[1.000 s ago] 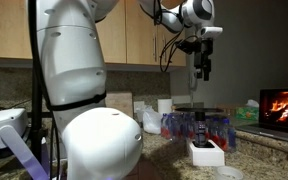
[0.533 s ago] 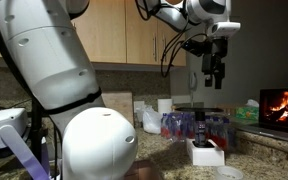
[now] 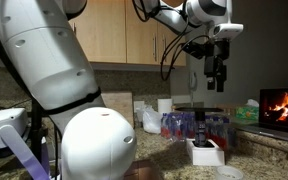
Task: Pick up the bottle and remote, then put them on the box
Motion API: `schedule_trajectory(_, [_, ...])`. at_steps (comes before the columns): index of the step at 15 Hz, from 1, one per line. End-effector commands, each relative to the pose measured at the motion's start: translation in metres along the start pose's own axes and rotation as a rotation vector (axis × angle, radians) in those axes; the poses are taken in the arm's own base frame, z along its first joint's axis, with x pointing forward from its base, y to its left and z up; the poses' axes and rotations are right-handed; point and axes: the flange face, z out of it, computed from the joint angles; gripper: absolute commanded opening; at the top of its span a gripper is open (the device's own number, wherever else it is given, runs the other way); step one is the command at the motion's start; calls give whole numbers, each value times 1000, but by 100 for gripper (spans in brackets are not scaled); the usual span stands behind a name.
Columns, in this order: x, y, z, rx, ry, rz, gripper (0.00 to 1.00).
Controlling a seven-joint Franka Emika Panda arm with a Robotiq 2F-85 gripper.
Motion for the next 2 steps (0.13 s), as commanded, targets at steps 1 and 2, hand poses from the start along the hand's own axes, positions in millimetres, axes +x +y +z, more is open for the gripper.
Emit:
schedule_trajectory(1, [0,0,0,-1,0,0,100])
schedule_trajectory(2, [0,0,0,-1,0,0,100])
